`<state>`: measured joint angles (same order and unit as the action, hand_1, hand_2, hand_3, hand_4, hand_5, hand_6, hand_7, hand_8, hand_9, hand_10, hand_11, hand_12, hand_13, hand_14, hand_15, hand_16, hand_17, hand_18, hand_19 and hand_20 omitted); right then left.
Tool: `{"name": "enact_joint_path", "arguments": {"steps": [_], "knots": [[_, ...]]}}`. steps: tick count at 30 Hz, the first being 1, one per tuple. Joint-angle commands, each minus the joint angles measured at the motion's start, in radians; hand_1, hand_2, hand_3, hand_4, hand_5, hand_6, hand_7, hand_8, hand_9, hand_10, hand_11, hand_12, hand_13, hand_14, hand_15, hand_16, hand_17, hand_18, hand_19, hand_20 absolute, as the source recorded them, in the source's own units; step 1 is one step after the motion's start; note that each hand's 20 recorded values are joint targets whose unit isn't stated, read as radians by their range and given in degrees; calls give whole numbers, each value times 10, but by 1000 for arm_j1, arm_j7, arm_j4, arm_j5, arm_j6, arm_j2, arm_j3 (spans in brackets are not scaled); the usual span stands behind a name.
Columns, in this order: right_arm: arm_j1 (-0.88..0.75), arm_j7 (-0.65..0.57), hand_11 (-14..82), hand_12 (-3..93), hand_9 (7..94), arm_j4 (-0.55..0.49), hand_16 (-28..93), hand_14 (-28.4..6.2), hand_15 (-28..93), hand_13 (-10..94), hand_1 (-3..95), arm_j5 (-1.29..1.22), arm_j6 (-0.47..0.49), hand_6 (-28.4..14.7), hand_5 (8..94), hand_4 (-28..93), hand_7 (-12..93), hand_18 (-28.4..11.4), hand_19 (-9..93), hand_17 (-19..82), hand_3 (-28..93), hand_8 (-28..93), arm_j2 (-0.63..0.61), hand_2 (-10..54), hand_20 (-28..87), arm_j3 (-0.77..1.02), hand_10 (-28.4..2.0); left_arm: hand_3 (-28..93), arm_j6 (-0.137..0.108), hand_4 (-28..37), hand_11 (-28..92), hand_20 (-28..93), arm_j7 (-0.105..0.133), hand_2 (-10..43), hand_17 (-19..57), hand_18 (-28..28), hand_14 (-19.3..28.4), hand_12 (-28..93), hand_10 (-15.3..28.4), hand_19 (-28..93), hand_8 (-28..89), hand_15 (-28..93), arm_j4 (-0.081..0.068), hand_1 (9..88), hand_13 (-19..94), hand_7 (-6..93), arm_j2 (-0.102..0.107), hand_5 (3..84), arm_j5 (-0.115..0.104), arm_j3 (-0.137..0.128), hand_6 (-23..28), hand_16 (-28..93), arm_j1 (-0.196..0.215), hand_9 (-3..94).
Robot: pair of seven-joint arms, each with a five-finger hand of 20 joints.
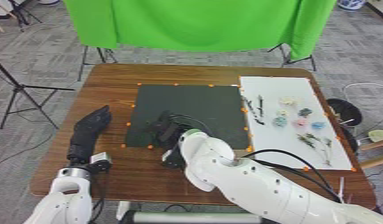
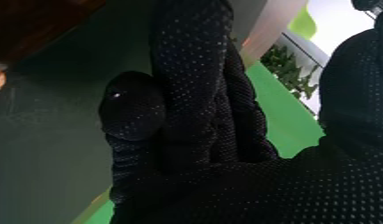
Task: Arrange flowers
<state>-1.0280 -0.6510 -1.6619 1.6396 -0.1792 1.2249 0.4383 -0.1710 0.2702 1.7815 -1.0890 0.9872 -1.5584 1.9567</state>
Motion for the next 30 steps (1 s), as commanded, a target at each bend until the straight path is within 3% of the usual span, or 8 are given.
{"name": "enact_joint_path", "arguments": {"steps": [1, 6, 17, 24, 30], "knots": [[-3, 4, 112, 131, 748, 2, 226, -63, 434, 937, 164, -18, -4, -80, 564, -28, 413, -83, 827, 713, 699, -96, -1, 19, 311, 6, -191, 722, 10, -252, 150, 166, -10, -90, 79, 86, 135, 106, 125, 20, -68, 92, -2, 240, 330, 113, -11, 445, -5, 4, 31, -6, 16, 405], [-3, 3, 112, 130, 750, 0, 227, -64, 433, 937, 164, -37, -12, -80, 564, -32, 411, -82, 833, 712, 698, -95, 2, 20, 295, 7, -190, 722, 7, -251, 150, 166, -7, -90, 79, 86, 134, 106, 125, 20, -68, 92, -3, 240, 330, 114, -12, 445, -6, 6, 31, -6, 18, 405], [9, 86, 119, 133, 758, -21, 230, -65, 433, 937, 165, -58, -153, -79, 570, -38, 401, -87, 846, 706, 701, -90, -10, 19, 279, -17, -186, 722, 12, -251, 150, 165, -8, -90, 79, 86, 134, 106, 125, 20, -69, 92, -6, 240, 330, 114, -11, 445, -6, 7, 31, -6, 11, 405], [67, 149, 115, 138, 724, -164, 249, -68, 406, 937, 174, -115, -189, -74, 560, -42, 382, -96, 860, 688, 698, -92, -139, 8, 271, 41, -188, 722, -2, -251, 151, 165, -6, -90, 79, 86, 134, 106, 125, 20, -68, 92, 22, 240, 330, 114, -3, 444, -8, -32, 30, -6, 50, 406], [-39, 163, 123, 150, 723, -339, 275, -64, 389, 937, 224, -92, -79, -70, 563, -55, 337, -98, 871, 675, 692, -82, -331, -55, 266, 283, -180, 722, -3, -250, 152, 165, -7, -91, 79, 86, 134, 107, 124, 20, -69, 92, 41, 241, 331, 114, 0, 445, -6, -57, 31, -6, 76, 406]]}}
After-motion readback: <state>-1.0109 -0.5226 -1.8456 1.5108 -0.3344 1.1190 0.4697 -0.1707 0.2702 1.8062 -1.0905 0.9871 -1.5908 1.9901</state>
